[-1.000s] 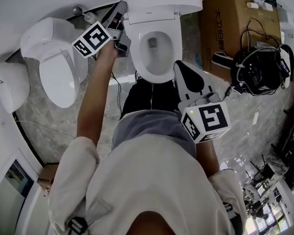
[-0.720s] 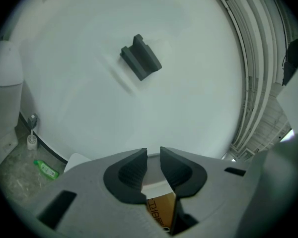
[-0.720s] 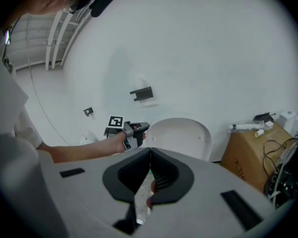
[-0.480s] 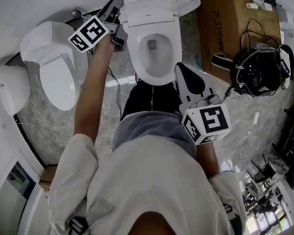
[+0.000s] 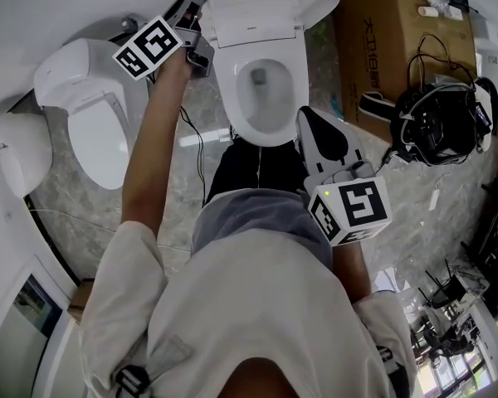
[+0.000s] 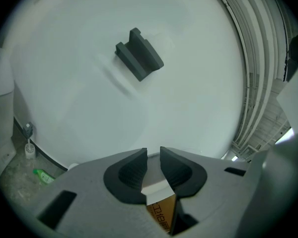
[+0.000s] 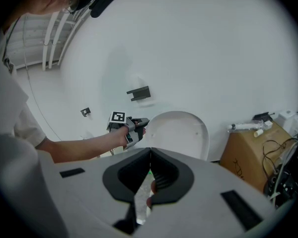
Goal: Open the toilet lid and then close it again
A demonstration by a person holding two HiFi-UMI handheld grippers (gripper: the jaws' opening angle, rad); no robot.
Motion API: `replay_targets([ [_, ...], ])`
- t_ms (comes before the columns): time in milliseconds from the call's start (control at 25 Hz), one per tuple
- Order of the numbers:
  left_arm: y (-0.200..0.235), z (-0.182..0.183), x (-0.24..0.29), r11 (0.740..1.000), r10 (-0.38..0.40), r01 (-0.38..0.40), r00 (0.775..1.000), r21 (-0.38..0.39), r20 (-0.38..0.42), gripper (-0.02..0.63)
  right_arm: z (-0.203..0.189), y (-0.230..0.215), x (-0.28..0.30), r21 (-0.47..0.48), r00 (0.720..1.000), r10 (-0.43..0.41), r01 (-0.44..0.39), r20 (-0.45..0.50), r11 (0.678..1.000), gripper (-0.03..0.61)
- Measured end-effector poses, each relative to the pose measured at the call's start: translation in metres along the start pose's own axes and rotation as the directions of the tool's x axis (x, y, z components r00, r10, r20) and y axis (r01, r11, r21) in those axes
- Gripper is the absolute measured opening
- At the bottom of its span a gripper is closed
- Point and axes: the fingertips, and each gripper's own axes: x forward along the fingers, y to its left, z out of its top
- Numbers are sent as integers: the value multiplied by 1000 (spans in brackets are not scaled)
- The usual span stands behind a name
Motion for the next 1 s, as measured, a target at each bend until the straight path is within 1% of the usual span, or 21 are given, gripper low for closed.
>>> replay_targets([
  [120, 1, 5, 5, 1000, 1, -1, 1000, 30, -12, 78, 1, 0, 2, 3, 1000, -4, 4, -3, 1000, 11],
  [280, 2, 9, 10, 995, 7, -3, 999, 103, -35, 78, 0, 0, 6, 6, 1000, -1, 1, -10, 1000, 11],
  [400, 1, 9, 11, 991, -5, 13, 998, 133, -59, 78, 0, 1, 8, 6, 1000, 4, -4, -10, 1000, 11],
  [520, -3, 8, 10, 989, -46, 58, 995, 133, -89, 78, 0, 3, 8, 5, 1000, 9, -9, -11, 1000, 11],
  [640, -11, 7, 8, 985, -122, 134, 986, 106, -113, 123, -1, 4, 7, 5, 1000, 12, -12, -11, 1000, 11],
  [720, -16, 5, 6, 976, -166, 183, 976, 119, -138, 135, -1, 4, 5, 4, 1000, 10, -10, -9, 1000, 11],
  [800, -21, 3, 3, 958, -191, 222, 966, 181, -173, 160, -2, 3, 3, 5, 1000, 5, -5, -8, 1000, 11],
  [840, -23, 3, 1, 944, -193, 236, 962, 231, -193, 174, -2, 2, 2, 5, 1000, 3, -3, -7, 1000, 11],
  [880, -25, 2, 0, 923, -189, 248, 958, 294, -215, 188, -3, 1, 1, 7, 1000, 1, -1, -6, 1000, 11],
  [920, -27, 1, -1, 894, -178, 259, 954, 365, -240, 198, -4, 1, 0, 8, 1000, -1, 1, -6, 1000, 11],
  [960, -29, 0, -1, 856, -164, 272, 949, 439, -269, 206, -5, 0, -1, 10, 1000, -3, 3, -6, 1000, 11],
  [1000, -31, -2, -2, 812, -147, 289, 942, 506, -302, 212, -6, -1, -3, 11, 1000, -4, 4, -6, 1000, 11],
])
